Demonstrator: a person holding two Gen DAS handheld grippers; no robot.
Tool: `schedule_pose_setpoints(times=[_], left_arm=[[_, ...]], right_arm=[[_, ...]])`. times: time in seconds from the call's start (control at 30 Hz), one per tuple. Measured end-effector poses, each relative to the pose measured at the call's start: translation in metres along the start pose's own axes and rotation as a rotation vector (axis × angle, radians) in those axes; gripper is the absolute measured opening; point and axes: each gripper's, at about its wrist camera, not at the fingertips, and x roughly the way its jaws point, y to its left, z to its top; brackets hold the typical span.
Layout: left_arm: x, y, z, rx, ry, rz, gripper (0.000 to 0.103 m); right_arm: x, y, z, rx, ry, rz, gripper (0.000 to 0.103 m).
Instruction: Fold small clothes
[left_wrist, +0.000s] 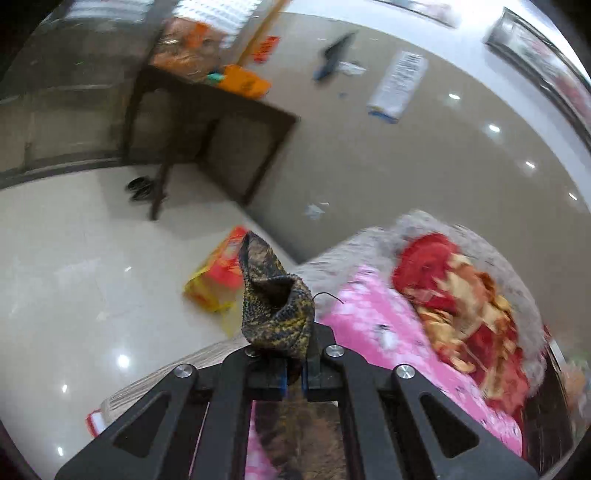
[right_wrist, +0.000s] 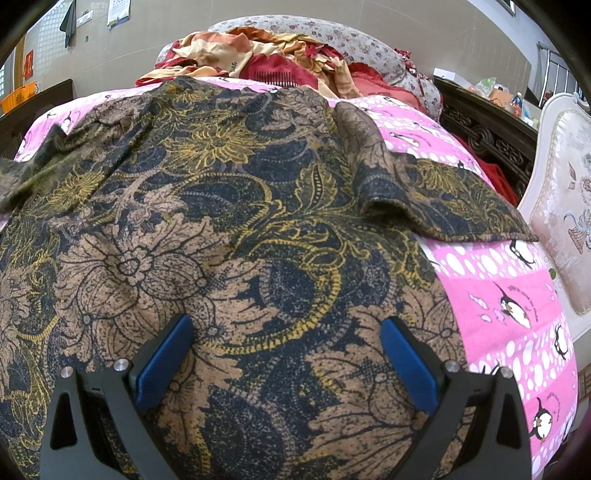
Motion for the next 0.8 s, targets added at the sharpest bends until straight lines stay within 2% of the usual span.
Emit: schedule_pose_setpoints(times=[0.07, 0.1, 0.17, 0.2, 0.23, 0.33, 0.4, 0.47, 0.53, 0.6, 0.7, 0.73, 0.77, 0.8], left_arm=[[0.005, -0.031, -0.013, 0.069, 0.044, -0.113, 0.0], [0.008, -0.06, -0.03, 0.129, 0.094, -0.197, 0.0], [0.018, -0.102, -0.06, 0.198, 0.16, -0.305, 0.0], [0.025, -0.134, -0.088, 0.248, 0.218, -0.393, 0.0], [0.031, -0.158, -0.113, 0.287, 0.258, -0.449, 0.0], [0.049, -0.213, -0.189, 0.362, 0.371, -0.555, 0.0], [0.064, -0.234, -0.232, 0.413, 0.444, -0.537, 0.0], [0.08, -0.241, -0.278, 0.472, 0.54, -0.487, 0.002], [0.086, -0.233, -0.316, 0.543, 0.633, -0.44, 0.002], [0.063, -0.223, -0.336, 0.6, 0.63, -0.454, 0.002], [0.029, -0.196, -0.346, 0.709, 0.566, -0.472, 0.005], [0.024, -0.186, -0.347, 0.736, 0.541, -0.456, 0.005], [0.02, -0.173, -0.347, 0.741, 0.53, -0.437, 0.005], [0.02, -0.153, -0.332, 0.644, 0.555, -0.457, 0.005]], right_arm=[[0.0, 0.0, 0.0, -0.001, -0.001, -0.001, 0.103], [0.0, 0.0, 0.0, -0.001, -0.001, -0.002, 0.103], [0.0, 0.0, 0.0, 0.001, -0.001, 0.001, 0.103], [0.0, 0.0, 0.0, 0.0, -0.002, -0.001, 0.103], [0.0, 0.0, 0.0, -0.001, -0.003, -0.004, 0.103], [0.001, 0.0, 0.003, 0.001, 0.028, 0.007, 0.103], [0.002, -0.002, 0.009, -0.013, 0.102, 0.026, 0.103], [-0.004, -0.009, 0.022, -0.013, 0.175, 0.07, 0.102], [-0.015, -0.018, 0.036, 0.006, 0.15, 0.101, 0.102], [-0.028, -0.022, 0.054, 0.002, 0.091, 0.13, 0.102], [-0.029, -0.016, 0.088, -0.001, -0.04, 0.261, 0.102], [-0.024, -0.012, 0.095, 0.0, -0.057, 0.296, 0.102], [-0.015, -0.005, 0.104, 0.002, -0.07, 0.353, 0.102], [-0.004, 0.004, 0.114, 0.01, -0.072, 0.427, 0.101]])
